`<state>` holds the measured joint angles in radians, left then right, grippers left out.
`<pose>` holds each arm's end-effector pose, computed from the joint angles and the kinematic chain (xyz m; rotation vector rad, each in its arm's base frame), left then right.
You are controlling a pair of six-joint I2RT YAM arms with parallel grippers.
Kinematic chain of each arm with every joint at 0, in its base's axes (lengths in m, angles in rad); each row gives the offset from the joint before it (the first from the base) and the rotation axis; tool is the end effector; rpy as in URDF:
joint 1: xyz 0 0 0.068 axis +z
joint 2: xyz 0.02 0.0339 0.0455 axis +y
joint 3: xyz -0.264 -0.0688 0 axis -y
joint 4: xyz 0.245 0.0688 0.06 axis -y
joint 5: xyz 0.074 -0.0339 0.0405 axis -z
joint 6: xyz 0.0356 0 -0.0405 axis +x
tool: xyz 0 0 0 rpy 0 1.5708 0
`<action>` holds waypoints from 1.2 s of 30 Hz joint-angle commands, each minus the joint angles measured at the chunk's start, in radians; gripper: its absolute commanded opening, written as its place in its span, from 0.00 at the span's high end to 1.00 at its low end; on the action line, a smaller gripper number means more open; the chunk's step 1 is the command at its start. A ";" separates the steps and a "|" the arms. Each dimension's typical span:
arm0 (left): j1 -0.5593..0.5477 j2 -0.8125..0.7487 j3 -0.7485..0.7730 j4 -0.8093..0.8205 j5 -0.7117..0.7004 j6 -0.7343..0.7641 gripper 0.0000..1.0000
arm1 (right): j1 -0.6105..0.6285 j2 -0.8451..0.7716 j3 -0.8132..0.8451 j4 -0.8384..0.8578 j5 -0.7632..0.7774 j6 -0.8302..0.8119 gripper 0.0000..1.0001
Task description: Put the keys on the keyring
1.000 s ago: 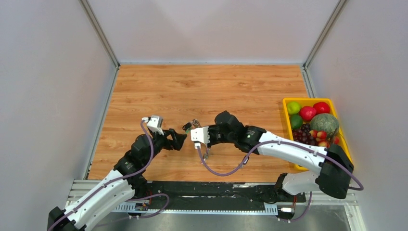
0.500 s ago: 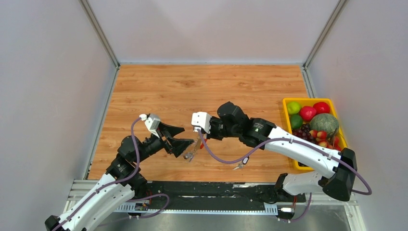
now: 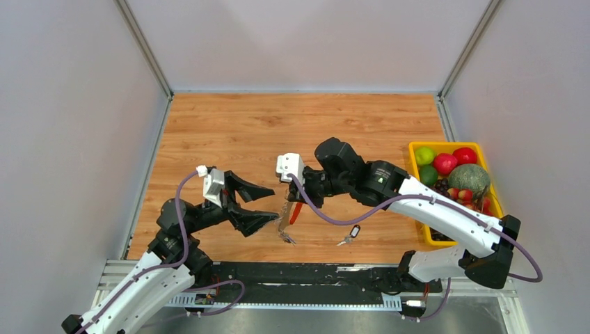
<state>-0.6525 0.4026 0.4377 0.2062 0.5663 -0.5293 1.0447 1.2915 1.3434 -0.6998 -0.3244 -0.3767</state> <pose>0.0845 -0.0886 0.3104 0.6106 1.3780 -1.3458 0.1281 0.2432 0.3749 -1.6206 1.5997 0.7208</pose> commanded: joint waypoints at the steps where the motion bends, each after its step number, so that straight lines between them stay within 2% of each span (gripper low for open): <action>1: 0.003 -0.015 -0.004 0.172 0.151 -0.027 0.19 | 0.007 -0.021 0.088 -0.047 -0.125 0.088 1.00; 4: 0.004 -0.001 -0.006 0.217 0.194 -0.045 0.29 | 0.012 -0.017 0.116 -0.082 -0.155 0.104 1.00; 9: 0.004 0.011 -0.005 0.230 0.210 -0.047 0.39 | 0.019 -0.026 0.146 -0.096 -0.198 0.122 1.00; 12: 0.003 0.016 -0.009 0.239 0.226 -0.053 0.51 | 0.022 -0.032 0.164 -0.094 -0.218 0.133 1.00; 18: 0.004 0.040 -0.018 0.267 0.246 -0.072 0.60 | 0.034 -0.025 0.199 -0.090 -0.220 0.146 1.00; 26: 0.004 0.062 -0.023 0.289 0.257 -0.087 0.62 | 0.045 -0.004 0.227 -0.090 -0.204 0.148 1.00; 36: 0.003 0.056 -0.022 0.269 0.225 -0.063 0.60 | 0.064 -0.003 0.231 -0.091 -0.222 0.154 1.00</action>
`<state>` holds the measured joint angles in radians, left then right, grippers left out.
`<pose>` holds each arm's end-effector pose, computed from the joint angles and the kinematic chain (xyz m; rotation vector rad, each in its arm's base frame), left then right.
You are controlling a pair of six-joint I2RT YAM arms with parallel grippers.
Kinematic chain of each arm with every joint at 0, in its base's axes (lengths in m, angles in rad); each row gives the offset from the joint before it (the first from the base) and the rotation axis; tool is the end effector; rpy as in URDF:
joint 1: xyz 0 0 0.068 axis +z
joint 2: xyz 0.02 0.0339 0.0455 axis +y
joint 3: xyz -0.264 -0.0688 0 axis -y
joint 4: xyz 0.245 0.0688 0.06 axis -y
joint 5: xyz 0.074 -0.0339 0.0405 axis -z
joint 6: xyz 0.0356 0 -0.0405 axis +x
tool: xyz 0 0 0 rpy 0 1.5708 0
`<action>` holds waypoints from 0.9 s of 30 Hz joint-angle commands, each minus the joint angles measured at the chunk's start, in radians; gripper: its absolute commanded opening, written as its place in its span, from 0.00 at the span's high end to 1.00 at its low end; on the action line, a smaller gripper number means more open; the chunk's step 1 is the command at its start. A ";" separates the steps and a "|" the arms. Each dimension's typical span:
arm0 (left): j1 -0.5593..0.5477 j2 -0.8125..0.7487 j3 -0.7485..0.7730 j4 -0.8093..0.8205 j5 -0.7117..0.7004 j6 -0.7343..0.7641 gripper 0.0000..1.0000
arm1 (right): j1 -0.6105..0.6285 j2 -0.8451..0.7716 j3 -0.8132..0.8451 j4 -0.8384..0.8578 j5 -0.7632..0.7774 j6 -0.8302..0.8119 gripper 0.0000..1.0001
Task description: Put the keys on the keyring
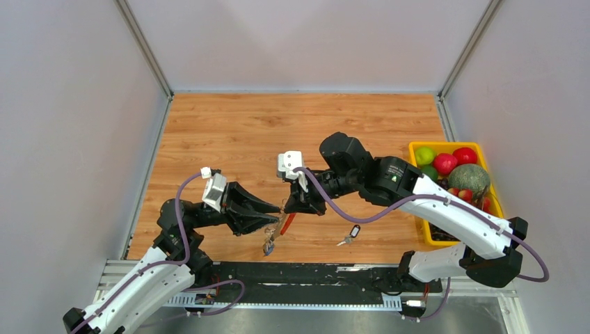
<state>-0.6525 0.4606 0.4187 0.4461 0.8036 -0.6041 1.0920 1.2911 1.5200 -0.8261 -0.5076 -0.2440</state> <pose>0.0810 -0.0942 0.3194 0.8207 1.2092 -1.5168 0.1040 0.2379 0.4222 -1.6340 1.5730 1.0205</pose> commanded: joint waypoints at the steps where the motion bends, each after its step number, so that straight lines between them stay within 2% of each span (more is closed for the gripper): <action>1: 0.004 0.000 -0.003 0.029 -0.014 0.013 0.60 | 0.019 -0.001 0.057 0.036 -0.040 0.023 1.00; 10: 0.004 -0.021 -0.003 0.008 -0.033 0.030 0.55 | 0.042 -0.002 0.053 0.027 -0.035 0.026 1.00; 16: 0.003 -0.027 0.001 0.005 -0.042 0.035 0.47 | 0.051 -0.004 0.054 0.030 -0.040 0.034 1.00; 22: 0.004 -0.019 -0.008 0.029 -0.022 0.020 0.47 | 0.053 0.007 0.074 0.050 -0.019 0.052 1.00; 27: 0.004 -0.012 -0.013 0.052 -0.004 0.006 0.51 | 0.054 0.022 0.090 0.058 -0.009 0.055 1.00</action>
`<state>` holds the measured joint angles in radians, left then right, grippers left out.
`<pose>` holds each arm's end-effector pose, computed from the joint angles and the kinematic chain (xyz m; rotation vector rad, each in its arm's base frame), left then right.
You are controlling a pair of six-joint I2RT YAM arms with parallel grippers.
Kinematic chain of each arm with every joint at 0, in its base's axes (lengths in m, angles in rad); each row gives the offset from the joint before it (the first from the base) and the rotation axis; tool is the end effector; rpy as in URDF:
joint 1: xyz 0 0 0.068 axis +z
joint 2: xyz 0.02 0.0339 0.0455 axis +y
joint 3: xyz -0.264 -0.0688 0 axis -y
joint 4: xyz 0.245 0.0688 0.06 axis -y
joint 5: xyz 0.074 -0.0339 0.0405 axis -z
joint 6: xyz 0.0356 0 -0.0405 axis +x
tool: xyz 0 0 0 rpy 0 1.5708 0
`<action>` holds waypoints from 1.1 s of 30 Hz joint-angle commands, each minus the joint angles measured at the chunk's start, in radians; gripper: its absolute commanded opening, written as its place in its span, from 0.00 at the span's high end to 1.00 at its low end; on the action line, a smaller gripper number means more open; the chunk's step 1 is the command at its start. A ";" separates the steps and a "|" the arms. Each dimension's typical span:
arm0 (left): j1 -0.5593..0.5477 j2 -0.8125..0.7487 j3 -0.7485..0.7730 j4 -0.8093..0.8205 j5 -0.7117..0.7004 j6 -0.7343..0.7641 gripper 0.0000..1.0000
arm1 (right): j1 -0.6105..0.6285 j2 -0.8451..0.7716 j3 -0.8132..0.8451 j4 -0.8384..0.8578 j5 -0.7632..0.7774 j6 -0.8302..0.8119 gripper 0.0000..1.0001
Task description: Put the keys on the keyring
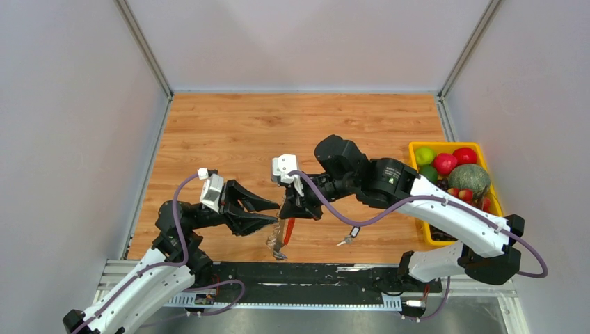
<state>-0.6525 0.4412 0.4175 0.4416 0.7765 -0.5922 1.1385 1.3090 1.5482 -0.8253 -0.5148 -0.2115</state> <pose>0.0790 -0.0918 0.3208 0.8005 1.1910 -1.4928 0.0942 0.2461 0.4268 -1.6559 1.5598 1.0706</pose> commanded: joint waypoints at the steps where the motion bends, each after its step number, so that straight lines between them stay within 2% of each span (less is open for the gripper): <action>1: 0.004 0.008 -0.012 0.059 0.028 -0.007 0.52 | 0.008 0.004 0.064 0.059 0.003 0.023 1.00; 8: 0.003 0.017 -0.017 0.078 0.047 -0.023 0.65 | 0.008 0.003 0.067 0.067 0.012 0.023 1.00; 14: 0.003 0.026 -0.017 0.090 0.051 -0.026 0.99 | 0.008 0.002 0.058 0.067 0.009 0.023 1.00; 22: 0.002 -0.015 -0.015 0.085 0.008 -0.014 1.00 | 0.009 0.001 0.047 0.074 0.033 0.031 1.00; 28: 0.001 -0.046 -0.017 0.113 -0.016 -0.016 1.00 | 0.010 -0.050 0.007 0.146 0.084 0.062 0.81; 33: -0.008 -0.050 -0.017 0.155 -0.028 -0.028 1.00 | 0.008 -0.079 -0.008 0.167 0.081 0.074 0.74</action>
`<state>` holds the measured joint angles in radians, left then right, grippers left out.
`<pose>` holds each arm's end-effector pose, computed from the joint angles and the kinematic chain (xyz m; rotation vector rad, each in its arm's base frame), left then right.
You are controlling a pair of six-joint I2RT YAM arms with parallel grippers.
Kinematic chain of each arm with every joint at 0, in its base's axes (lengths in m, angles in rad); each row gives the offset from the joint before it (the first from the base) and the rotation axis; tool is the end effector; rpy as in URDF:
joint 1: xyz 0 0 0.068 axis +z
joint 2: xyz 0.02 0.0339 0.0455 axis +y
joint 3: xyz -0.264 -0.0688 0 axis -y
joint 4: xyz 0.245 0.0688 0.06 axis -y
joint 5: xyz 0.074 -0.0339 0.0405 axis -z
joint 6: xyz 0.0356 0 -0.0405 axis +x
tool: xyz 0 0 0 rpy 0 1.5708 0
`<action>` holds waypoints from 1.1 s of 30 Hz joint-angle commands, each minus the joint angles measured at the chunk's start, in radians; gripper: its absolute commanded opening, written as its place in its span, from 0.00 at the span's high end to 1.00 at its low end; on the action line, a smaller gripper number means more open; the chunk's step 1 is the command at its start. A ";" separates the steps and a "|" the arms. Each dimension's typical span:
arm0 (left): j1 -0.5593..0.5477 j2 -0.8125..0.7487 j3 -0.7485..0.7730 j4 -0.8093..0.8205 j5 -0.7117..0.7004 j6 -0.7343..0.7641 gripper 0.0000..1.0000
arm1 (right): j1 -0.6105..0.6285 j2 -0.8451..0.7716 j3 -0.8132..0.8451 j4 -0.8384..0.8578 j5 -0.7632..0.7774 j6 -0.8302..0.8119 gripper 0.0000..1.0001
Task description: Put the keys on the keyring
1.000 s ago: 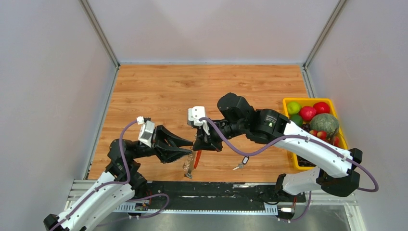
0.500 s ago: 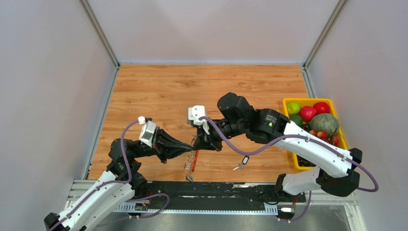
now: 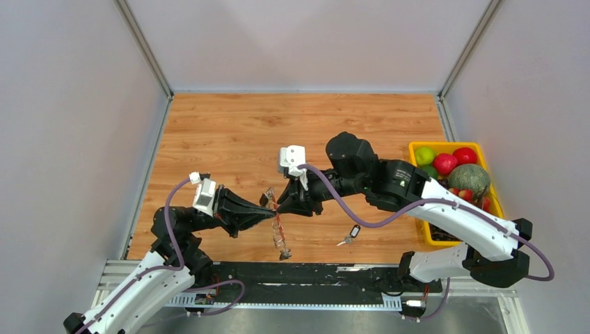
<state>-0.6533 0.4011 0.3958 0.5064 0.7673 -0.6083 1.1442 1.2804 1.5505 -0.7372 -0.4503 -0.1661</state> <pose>0.0720 -0.0863 0.3231 0.7934 1.1099 -1.4900 0.0931 0.2424 0.4419 -1.5417 1.5116 1.0506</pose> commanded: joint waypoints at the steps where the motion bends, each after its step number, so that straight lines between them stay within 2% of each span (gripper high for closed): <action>1: -0.011 -0.011 0.005 0.095 -0.024 -0.015 1.00 | 0.003 -0.053 -0.015 0.081 0.014 0.031 0.73; 9: -0.028 -0.014 0.010 0.128 -0.056 -0.018 1.00 | 0.003 -0.092 -0.070 0.109 -0.060 0.028 0.70; 17: -0.037 -0.013 0.008 0.154 -0.078 -0.019 1.00 | 0.003 -0.089 -0.082 0.136 -0.120 0.033 0.73; 33: -0.051 -0.011 -0.009 0.238 -0.092 -0.050 1.00 | 0.003 -0.066 -0.070 0.206 -0.111 0.069 0.81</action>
<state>-0.6983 0.3965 0.3855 0.6575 0.6899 -0.6399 1.1442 1.2114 1.4696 -0.6025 -0.5510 -0.1238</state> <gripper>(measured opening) 0.008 0.206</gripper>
